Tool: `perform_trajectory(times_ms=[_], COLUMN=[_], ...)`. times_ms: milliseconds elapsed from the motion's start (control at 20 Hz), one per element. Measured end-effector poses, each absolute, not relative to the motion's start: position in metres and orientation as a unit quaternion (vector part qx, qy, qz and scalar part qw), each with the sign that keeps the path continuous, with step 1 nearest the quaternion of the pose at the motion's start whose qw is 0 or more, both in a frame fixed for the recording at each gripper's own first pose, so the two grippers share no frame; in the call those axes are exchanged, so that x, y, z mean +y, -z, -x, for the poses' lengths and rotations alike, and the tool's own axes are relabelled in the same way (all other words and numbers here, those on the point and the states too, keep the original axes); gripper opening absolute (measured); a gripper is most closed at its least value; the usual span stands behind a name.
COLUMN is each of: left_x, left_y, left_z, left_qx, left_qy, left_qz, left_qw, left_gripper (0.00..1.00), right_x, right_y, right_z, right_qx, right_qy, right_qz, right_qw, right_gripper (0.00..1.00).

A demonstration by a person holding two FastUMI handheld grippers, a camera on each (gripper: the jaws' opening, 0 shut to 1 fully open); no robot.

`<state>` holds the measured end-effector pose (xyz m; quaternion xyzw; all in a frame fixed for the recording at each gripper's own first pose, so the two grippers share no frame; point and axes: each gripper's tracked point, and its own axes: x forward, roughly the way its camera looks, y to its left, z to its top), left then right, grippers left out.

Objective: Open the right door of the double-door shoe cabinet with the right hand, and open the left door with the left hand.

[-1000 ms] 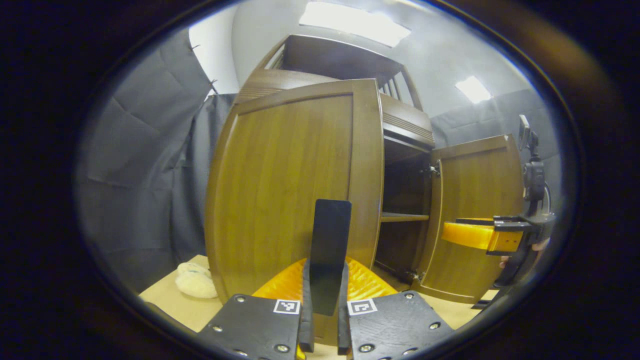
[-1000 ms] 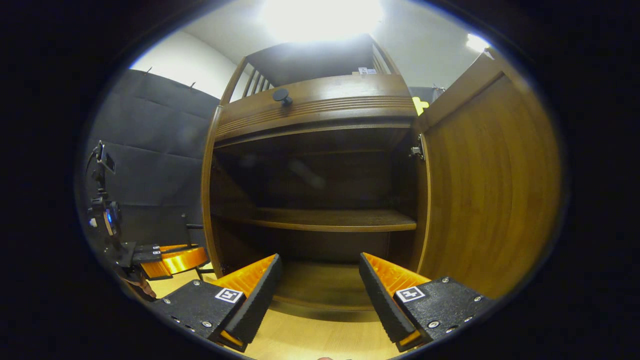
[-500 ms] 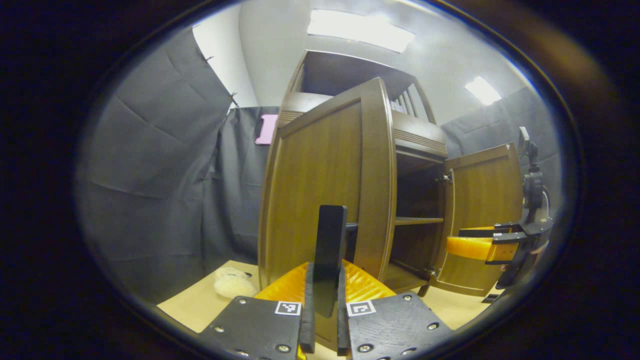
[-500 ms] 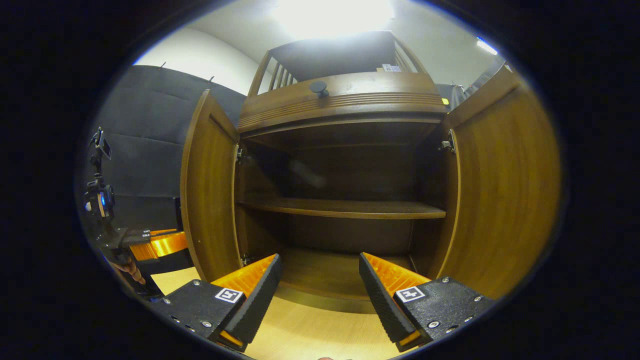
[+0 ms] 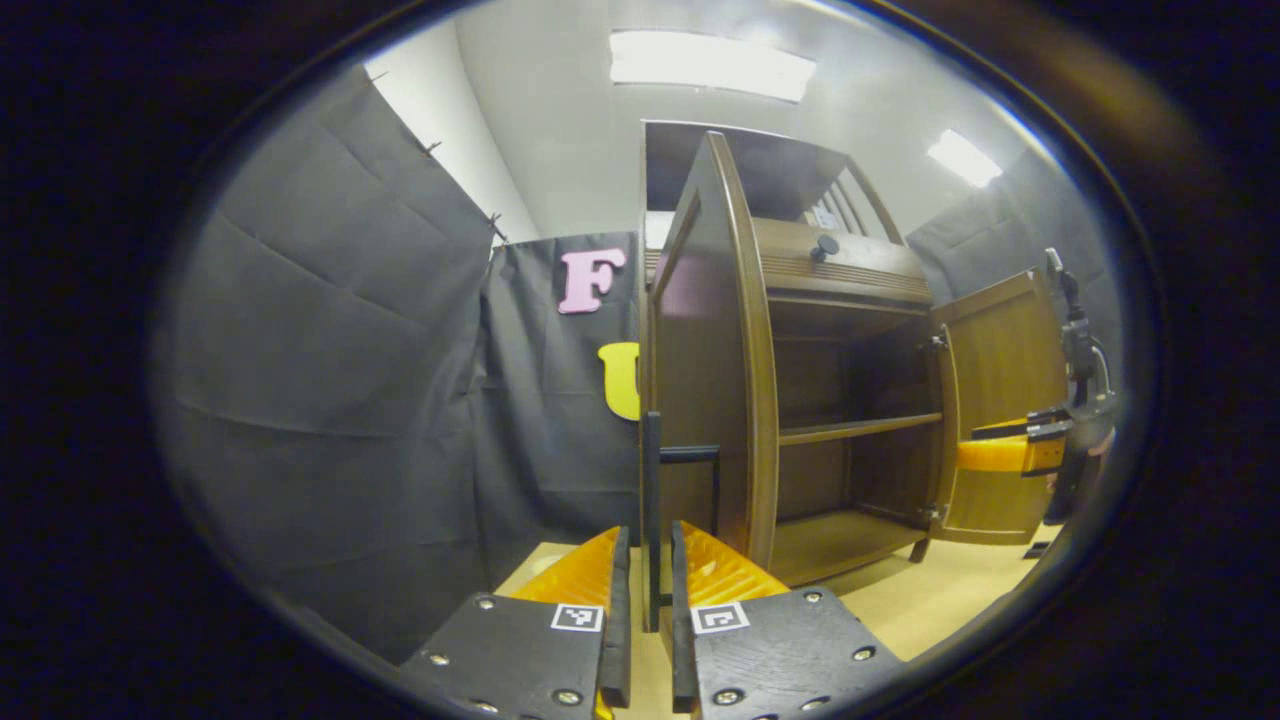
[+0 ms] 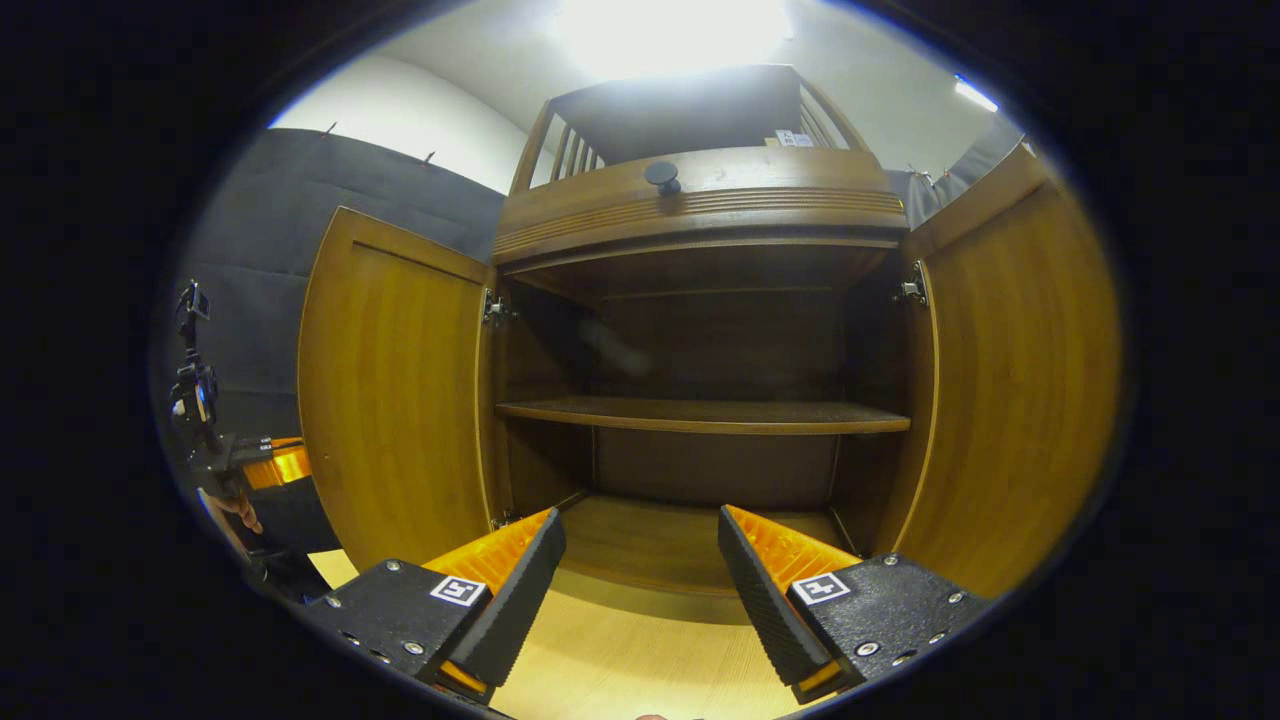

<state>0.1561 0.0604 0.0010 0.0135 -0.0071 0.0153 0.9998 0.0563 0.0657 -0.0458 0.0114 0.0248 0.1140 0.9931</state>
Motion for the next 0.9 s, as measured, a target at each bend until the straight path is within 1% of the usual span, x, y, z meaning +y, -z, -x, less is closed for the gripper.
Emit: perform_trajectory(times_ms=[50, 100, 150, 200, 250, 500, 650, 750, 900], left_x=[0.063, 0.063, 0.059, 0.057, 0.059, 0.054, 0.059, 0.061, 0.072], left_y=[0.003, 0.006, 0.007, 0.004, 0.005, -0.001, 0.003, 0.002, -0.008], left_z=[-0.157, -0.157, -0.156, -0.157, -0.156, -0.15, -0.145, -0.144, -0.142], left_qx=[-0.004, 0.0, -0.006, -0.014, -0.013, -0.015, -0.01, -0.008, -0.018], left_qy=[-0.023, -0.026, -0.014, -0.009, -0.005, -0.001, -0.011, -0.024, -0.069], left_qz=[-0.015, -0.015, -0.013, -0.015, -0.019, 0.003, 0.011, 0.023, 0.016], left_qw=[1.0, 1.0, 1.0, 1.0, 1.0, 1.0, 1.0, 0.999, 0.997], left_gripper=[0.22, 0.12, 0.22, 0.14, 0.1, 0.11, 0.1, 0.1, 0.11], right_x=[0.066, 0.066, 0.065, 0.064, 0.061, 0.054, 0.049, 0.045, 0.035], right_y=[0.047, 0.048, 0.049, 0.05, 0.051, 0.053, 0.058, 0.063, 0.065], right_z=[-0.056, -0.057, -0.057, -0.059, -0.06, -0.058, -0.049, -0.042, -0.025], right_qx=[0.026, 0.027, 0.029, 0.031, 0.033, 0.031, 0.029, 0.031, 0.029], right_qy=[-0.11, -0.106, -0.101, -0.094, -0.087, -0.063, -0.055, -0.049, -0.041], right_qz=[-0.011, -0.011, -0.01, -0.008, -0.007, -0.01, -0.01, -0.014, -0.011], right_qw=[0.994, 0.994, 0.994, 0.995, 0.996, 0.997, 0.998, 0.998, 0.999], right_gripper=[0.96, 0.96, 0.95, 0.95, 0.95, 0.96, 0.95, 0.94, 0.95])
